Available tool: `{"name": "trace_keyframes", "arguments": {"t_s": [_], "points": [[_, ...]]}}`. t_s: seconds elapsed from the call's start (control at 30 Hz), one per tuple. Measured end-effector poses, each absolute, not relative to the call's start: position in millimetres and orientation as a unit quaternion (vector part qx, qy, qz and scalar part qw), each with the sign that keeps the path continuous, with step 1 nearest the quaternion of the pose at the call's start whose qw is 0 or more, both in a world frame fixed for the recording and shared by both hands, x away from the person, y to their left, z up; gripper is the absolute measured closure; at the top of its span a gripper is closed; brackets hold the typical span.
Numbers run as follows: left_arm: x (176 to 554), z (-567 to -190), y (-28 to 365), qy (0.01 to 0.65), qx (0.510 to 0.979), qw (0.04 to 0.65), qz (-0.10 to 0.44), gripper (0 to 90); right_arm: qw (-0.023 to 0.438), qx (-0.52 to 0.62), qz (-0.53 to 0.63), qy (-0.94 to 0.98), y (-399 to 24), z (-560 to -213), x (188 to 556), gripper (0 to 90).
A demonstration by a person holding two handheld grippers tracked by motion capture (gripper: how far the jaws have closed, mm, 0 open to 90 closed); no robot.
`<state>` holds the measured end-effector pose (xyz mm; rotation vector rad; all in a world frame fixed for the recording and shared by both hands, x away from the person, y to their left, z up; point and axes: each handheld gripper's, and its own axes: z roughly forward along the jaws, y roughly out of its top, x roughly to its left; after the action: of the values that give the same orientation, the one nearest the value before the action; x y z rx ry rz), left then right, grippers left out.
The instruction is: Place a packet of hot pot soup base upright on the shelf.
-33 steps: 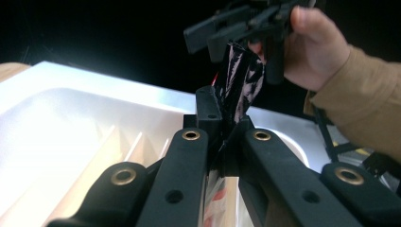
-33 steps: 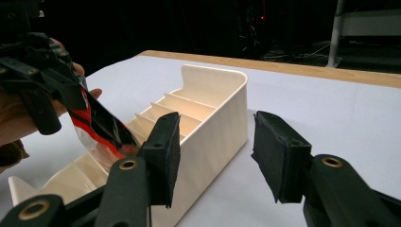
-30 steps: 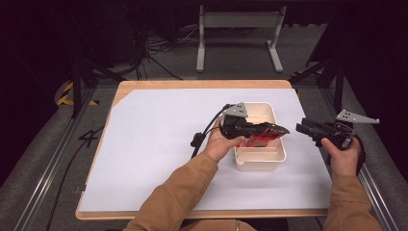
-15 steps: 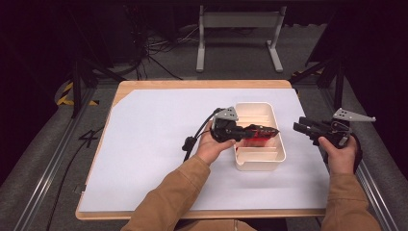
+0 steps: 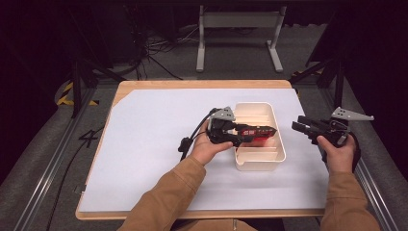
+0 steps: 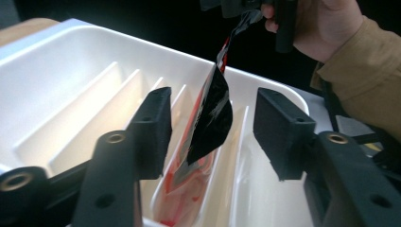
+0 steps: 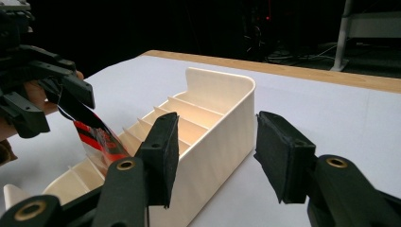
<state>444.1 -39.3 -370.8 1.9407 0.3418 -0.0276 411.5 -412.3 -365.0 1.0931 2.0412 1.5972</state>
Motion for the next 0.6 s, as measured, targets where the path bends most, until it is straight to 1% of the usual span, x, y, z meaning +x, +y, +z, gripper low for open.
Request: {"name": "trace_keyframes", "arguments": {"t_s": [0.2, 0.37, 0.57, 0.6], "points": [[434.2, -357.5, -18.8, 0.152, 0.821, 0.55, 0.012, 45.9, 0.166, 0.381, 0.557, 0.719, -410.2, -362.7, 413.2, 48.2], [428.3, -351.5, 3.5, 0.171, 0.824, 0.539, 0.033, 44.9, 0.169, 0.378, 0.549, 0.726, -405.1, -359.1, 412.6, 45.6], [426.8, -350.8, 26.9, 0.197, 0.823, 0.532, 0.036, 44.1, 0.166, 0.377, 0.539, 0.735, -399.8, -358.1, 412.4, 44.1], [425.7, -350.8, 36.2, 0.206, 0.821, 0.532, 0.04, 44.1, 0.166, 0.377, 0.537, 0.736, -399.3, -358.3, 412.5, 43.9]]}}
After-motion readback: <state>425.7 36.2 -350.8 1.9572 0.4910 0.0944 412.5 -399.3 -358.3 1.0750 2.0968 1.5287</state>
